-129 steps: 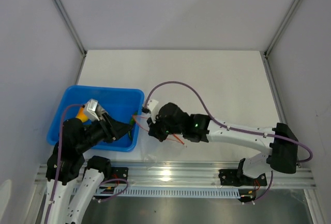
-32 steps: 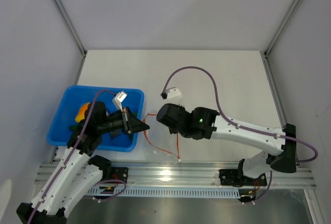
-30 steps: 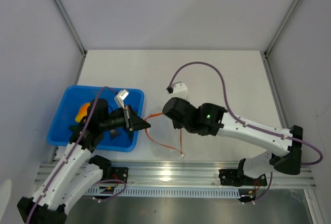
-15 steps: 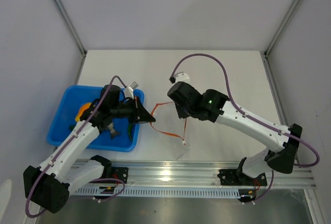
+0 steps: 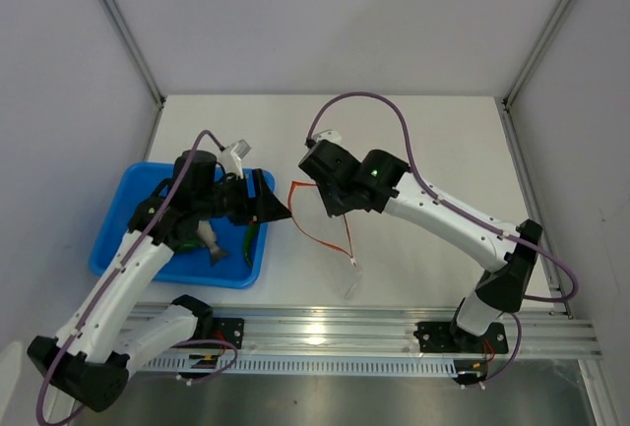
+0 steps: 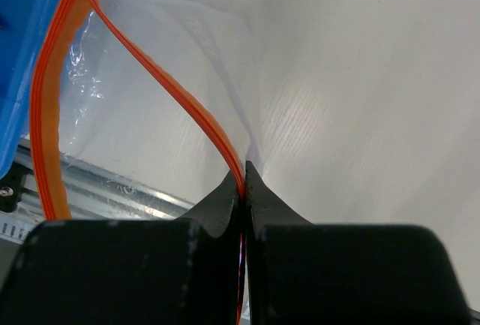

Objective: Place the food in the zip-top bag and seal the zipper
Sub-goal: Open the zipper of the food storage bag, then pick up the fake vegetable from the bin.

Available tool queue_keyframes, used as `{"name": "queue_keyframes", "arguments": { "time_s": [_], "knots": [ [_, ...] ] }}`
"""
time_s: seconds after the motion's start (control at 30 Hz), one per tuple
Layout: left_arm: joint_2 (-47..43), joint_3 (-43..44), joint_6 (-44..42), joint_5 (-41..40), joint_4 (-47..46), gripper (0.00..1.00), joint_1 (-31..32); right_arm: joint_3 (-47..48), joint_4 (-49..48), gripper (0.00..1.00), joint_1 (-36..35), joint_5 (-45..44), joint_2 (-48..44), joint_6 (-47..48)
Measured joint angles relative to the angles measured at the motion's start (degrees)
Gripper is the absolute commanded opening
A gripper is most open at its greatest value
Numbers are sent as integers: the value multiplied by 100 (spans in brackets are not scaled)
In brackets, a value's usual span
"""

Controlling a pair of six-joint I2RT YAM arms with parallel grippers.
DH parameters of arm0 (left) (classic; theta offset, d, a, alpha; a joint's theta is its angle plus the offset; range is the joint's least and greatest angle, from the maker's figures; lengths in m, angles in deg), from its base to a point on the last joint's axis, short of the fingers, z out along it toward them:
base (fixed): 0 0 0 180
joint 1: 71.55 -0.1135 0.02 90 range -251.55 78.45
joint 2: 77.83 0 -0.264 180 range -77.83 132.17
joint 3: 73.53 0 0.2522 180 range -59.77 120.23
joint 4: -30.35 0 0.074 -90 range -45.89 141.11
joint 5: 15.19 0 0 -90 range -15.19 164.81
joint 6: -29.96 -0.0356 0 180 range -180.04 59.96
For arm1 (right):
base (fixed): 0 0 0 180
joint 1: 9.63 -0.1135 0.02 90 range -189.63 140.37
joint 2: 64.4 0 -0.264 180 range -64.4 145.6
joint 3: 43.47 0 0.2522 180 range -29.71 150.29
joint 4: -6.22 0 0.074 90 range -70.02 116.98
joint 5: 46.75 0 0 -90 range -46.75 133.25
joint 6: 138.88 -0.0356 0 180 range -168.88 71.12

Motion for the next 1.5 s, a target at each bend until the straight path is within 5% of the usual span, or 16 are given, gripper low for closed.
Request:
{"name": "queue_keyframes", "arguments": {
  "time_s": [0.2, 0.27, 0.33, 0.57, 0.87, 1.2, 1.5],
  "knots": [
    [-326, 448, 46, -1075, 581, 76, -50, 103, 118, 0, 190, 72, 144, 271],
    [-374, 479, 151, -1561, 723, 54, -81, -44, 17, 0, 247, 79, 105, 363],
    [-483, 413, 258, -1858, 951, 47, -219, -170, -15, 0, 369, 175, 79, 455],
    [-372, -142, 256, -2404, 1202, 60, -533, -310, -103, 0, 903, 647, -160, 789],
    [1390, -566, -7, -2949, 848, 59, -1021, -592, -210, 0, 1270, 1161, -413, 999],
    [2496, -621, -37, -2474, -26, 57, -1207, -654, -264, 0, 1443, 1429, -413, 1078],
    [3126, -778, 24, -2199, -496, 72, -1207, -654, -264, 0, 1574, 1504, -413, 1099]
  ]
}}
